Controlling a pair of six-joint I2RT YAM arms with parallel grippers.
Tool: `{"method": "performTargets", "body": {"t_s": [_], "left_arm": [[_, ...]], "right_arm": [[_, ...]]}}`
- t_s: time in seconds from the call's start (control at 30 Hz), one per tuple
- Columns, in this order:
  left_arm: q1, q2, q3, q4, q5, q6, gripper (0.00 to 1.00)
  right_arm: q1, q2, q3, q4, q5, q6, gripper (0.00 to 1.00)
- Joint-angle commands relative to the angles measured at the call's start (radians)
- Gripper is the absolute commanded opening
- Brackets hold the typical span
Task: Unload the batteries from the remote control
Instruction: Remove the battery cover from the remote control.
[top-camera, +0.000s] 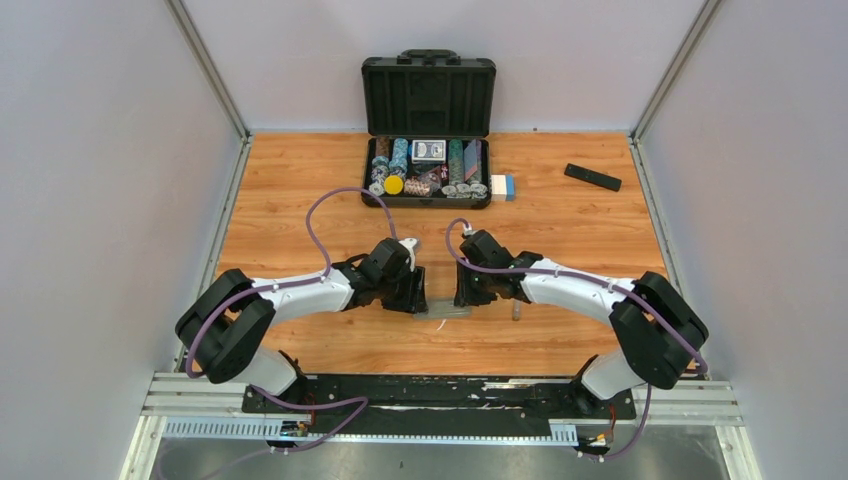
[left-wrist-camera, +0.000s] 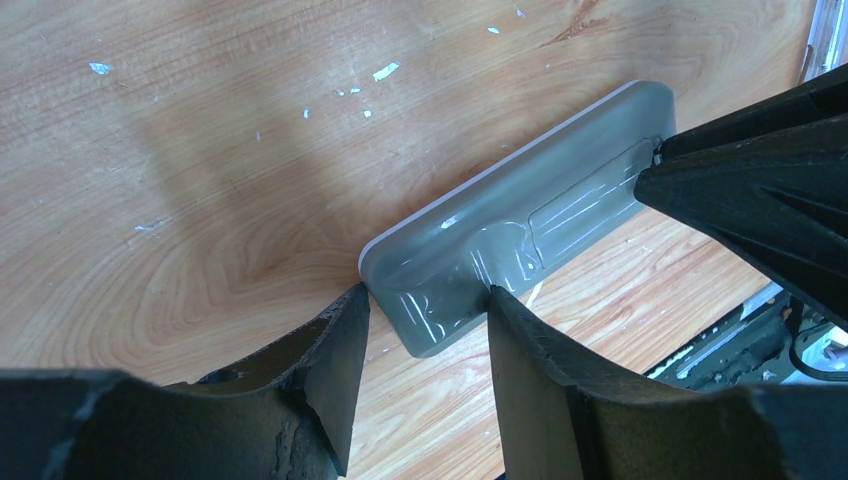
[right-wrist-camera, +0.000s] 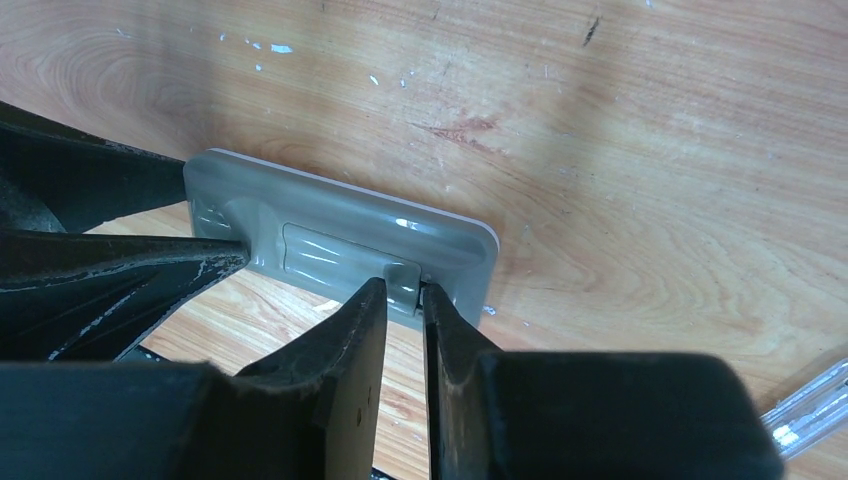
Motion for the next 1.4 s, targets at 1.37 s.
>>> {"method": "performTargets", "body": {"t_s": [1.37], "left_arm": [[-0.007, -0.015, 0.019, -0.017, -0.031, 0.016, 0.57]], "right_arm": [[0.014, -0.039, -0.014, 0.127, -0.046, 0.022, 0.0]]}}
